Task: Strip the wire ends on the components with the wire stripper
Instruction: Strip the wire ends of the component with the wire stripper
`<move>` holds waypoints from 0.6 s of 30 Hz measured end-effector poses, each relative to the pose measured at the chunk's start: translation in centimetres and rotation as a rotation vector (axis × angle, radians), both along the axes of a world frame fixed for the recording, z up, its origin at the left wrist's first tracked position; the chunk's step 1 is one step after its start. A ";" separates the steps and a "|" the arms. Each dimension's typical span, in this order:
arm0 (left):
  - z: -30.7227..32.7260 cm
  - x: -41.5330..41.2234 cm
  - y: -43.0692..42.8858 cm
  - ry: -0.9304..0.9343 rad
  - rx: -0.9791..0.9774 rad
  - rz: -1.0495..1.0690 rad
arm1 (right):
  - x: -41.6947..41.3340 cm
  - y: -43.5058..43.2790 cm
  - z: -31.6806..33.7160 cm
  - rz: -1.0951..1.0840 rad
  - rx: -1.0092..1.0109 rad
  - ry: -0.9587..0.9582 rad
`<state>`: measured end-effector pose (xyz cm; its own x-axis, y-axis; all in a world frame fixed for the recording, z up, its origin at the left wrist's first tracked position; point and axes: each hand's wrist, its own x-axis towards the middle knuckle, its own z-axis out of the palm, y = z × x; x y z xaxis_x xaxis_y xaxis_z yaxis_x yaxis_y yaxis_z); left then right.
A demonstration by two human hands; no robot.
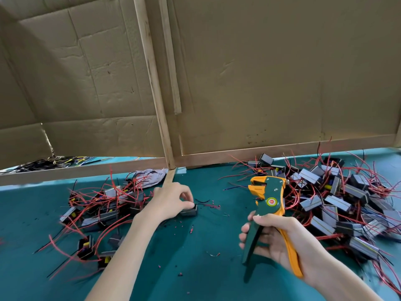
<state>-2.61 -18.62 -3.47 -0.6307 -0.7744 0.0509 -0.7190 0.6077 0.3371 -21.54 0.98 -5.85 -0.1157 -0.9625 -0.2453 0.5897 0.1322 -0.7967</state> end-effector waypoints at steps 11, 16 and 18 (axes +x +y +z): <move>2.1 0.2 0.7 0.155 0.090 -0.138 | -0.1 0.2 0.2 -0.008 -0.009 0.004; -1.3 -1.4 1.4 0.147 0.156 -0.182 | 0.2 0.2 0.1 0.010 -0.007 0.005; -1.9 -1.5 1.2 0.208 0.143 -0.143 | 0.2 0.2 0.1 0.014 -0.008 0.008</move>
